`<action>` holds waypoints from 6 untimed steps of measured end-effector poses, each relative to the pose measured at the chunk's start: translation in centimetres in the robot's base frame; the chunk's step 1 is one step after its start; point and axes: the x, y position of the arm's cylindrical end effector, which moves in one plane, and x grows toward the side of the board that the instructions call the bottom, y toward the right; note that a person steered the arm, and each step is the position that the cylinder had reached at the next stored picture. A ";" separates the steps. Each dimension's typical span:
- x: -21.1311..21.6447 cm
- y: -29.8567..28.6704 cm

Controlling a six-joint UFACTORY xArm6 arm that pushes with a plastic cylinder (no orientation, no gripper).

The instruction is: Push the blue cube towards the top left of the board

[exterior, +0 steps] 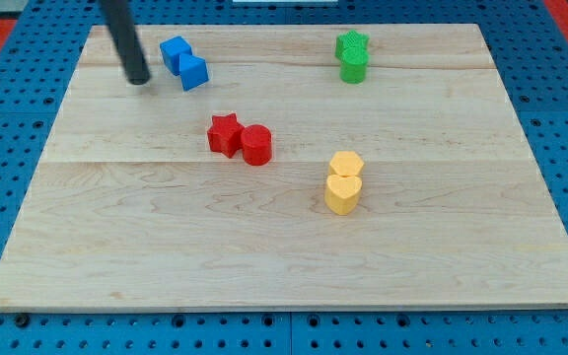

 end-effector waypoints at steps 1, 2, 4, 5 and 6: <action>0.5 1.8; -3.1 8.0; 2.4 6.7; 0.5 2.8; -3.8 -0.1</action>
